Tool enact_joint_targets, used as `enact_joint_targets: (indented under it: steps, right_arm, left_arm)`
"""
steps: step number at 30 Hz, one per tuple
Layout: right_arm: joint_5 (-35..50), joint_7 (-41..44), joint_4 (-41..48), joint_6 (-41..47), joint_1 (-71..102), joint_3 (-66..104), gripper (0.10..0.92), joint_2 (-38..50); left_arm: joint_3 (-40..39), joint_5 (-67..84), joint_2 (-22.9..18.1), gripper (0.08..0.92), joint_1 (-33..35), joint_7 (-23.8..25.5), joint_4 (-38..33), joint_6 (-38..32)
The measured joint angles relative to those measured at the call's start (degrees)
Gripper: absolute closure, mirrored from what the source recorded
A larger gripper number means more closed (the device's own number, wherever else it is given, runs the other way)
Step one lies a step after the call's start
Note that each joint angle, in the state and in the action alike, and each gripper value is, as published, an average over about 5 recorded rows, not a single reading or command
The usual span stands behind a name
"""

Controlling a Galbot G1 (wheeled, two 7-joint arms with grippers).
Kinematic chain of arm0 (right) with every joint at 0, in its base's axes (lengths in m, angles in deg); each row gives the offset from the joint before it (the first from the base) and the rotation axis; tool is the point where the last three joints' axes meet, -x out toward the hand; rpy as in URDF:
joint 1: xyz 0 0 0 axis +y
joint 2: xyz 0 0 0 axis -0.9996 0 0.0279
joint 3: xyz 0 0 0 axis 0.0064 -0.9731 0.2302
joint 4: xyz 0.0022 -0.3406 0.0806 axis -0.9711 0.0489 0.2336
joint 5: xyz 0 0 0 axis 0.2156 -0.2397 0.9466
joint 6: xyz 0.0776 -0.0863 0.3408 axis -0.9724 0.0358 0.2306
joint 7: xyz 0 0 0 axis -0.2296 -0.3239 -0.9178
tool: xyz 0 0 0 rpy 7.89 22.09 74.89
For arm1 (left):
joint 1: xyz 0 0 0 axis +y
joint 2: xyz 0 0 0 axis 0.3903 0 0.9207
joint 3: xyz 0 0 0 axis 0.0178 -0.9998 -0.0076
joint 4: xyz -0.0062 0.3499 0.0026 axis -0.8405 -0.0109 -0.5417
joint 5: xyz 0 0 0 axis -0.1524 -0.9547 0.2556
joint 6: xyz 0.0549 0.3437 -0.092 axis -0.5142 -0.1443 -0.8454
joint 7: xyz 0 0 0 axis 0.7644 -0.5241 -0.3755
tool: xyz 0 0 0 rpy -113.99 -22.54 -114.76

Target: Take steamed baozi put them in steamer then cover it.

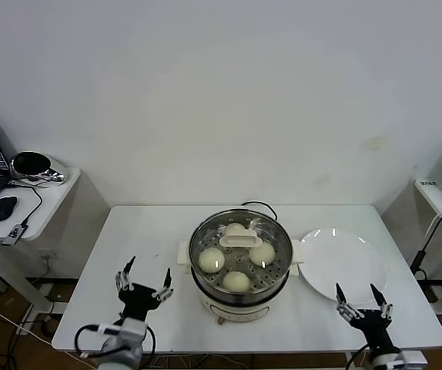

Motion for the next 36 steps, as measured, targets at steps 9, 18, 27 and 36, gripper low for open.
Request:
enact_joint_targets:
  steps: [9,18,27,36]
  right_arm:
    - [-0.85,-0.63,-1.3,-0.22,1.74,-1.98,0.203,1.08]
    - [-2.05,-1.63,-1.49,-0.55,2.35,-2.9,0.203,1.24]
    - [-4.02,-1.85,-2.44,0.75,2.75,-3.67,0.203,1.12]
    - [-4.9,-1.71,-3.15,1.53,2.74,-3.29,0.203,1.42]
  left_arm:
    - [4.2,13.43,-0.69,0.177,6.03,0.52,0.08,-7.3]
    - [5.66,17.9,-2.0,0.177,9.68,0.7,-0.76,-8.64]
    - [6.33,19.08,-2.4,0.177,11.85,0.95,-1.81,-9.23]
    - [6.78,19.4,-2.12,0.177,13.16,1.13,-2.43,-9.43]
